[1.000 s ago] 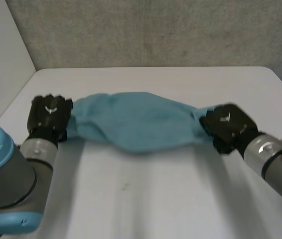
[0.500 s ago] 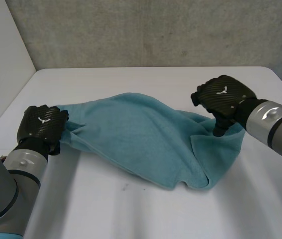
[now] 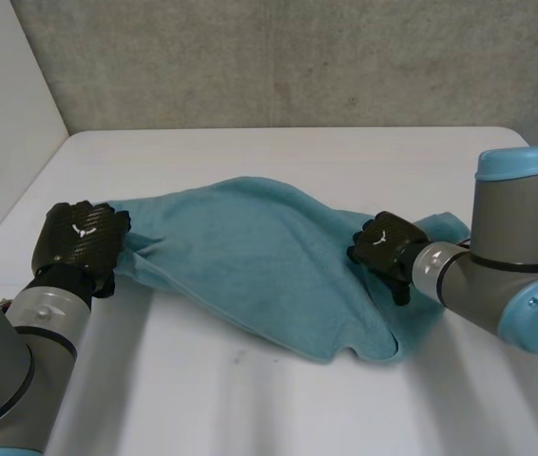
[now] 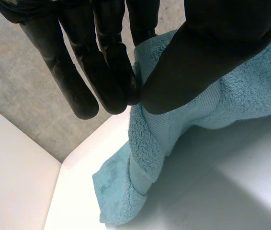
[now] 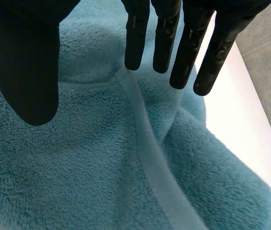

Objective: Fold the laundry

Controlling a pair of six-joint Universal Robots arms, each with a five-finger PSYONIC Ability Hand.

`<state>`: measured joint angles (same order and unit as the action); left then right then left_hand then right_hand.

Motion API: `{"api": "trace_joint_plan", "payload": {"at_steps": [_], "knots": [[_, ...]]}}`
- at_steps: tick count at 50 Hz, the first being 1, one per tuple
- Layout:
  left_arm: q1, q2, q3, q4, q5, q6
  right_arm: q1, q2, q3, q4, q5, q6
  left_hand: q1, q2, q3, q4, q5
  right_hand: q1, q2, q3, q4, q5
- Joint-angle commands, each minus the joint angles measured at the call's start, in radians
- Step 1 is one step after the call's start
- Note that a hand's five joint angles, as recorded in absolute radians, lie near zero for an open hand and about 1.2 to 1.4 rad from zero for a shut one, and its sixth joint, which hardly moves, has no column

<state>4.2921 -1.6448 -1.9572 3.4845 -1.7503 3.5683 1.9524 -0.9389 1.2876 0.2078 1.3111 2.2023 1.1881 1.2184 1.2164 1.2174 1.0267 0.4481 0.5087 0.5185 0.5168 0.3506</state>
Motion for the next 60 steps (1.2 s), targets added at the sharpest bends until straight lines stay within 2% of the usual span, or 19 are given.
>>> {"api": "trace_joint_plan", "payload": {"at_steps": [1,5,6,10,12,15,20,39,50,60], "knots": [[0.001,0.0,0.0,0.001,0.0,0.0,0.017,0.028,-0.005,-0.034,0.03,0.028,0.208,0.178,0.18,0.179,0.195,0.206,0.146,0.136,0.138,0.129],[0.001,0.0,-0.002,-0.001,0.0,0.0,0.017,0.032,-0.005,-0.041,0.036,0.033,0.208,0.178,0.18,0.179,0.195,0.38,0.319,0.309,0.311,0.303],[0.0,0.0,-0.002,0.001,0.0,0.0,0.017,0.035,-0.005,-0.041,0.037,0.033,0.208,0.178,0.18,0.179,0.195,0.58,0.52,0.51,0.512,0.503],[0.002,0.002,-0.002,0.001,0.0,0.0,0.016,0.041,-0.005,-0.041,0.048,0.03,0.208,0.178,0.18,0.179,0.195,0.635,0.574,0.565,0.566,0.558],[0.002,0.002,-0.002,0.001,0.0,0.001,0.017,0.052,-0.005,-0.044,0.08,0.03,0.208,0.178,0.18,0.179,0.195,0.445,0.385,0.375,0.377,0.368],[0.003,0.002,0.0,0.001,0.0,0.0,0.017,0.052,-0.004,-0.048,0.092,0.031,0.208,0.178,0.18,0.179,0.195,0.391,0.331,0.321,0.323,0.314],[0.006,0.002,-0.002,0.001,0.0,0.0,0.014,0.051,0.01,-0.074,0.105,0.031,0.208,0.178,0.18,0.179,0.195,0.119,0.058,0.048,0.05,0.042],[0.006,0.011,-0.002,0.001,0.0,0.0,0.023,0.045,0.019,-0.145,0.102,0.105,0.208,0.178,0.18,0.179,0.195,0.107,0.046,0.036,0.038,0.03],[0.006,0.017,-0.015,0.001,0.0,0.0,0.031,0.051,-0.013,-0.139,0.102,0.108,0.208,0.178,0.18,0.179,0.195,0.019,-0.042,-0.052,-0.05,-0.058],[0.006,0.017,-0.02,0.001,0.0,0.0,0.026,0.066,-0.025,-0.137,0.105,0.102,0.208,0.178,0.18,0.179,0.195,0.045,-0.016,-0.025,-0.024,-0.032]]}}
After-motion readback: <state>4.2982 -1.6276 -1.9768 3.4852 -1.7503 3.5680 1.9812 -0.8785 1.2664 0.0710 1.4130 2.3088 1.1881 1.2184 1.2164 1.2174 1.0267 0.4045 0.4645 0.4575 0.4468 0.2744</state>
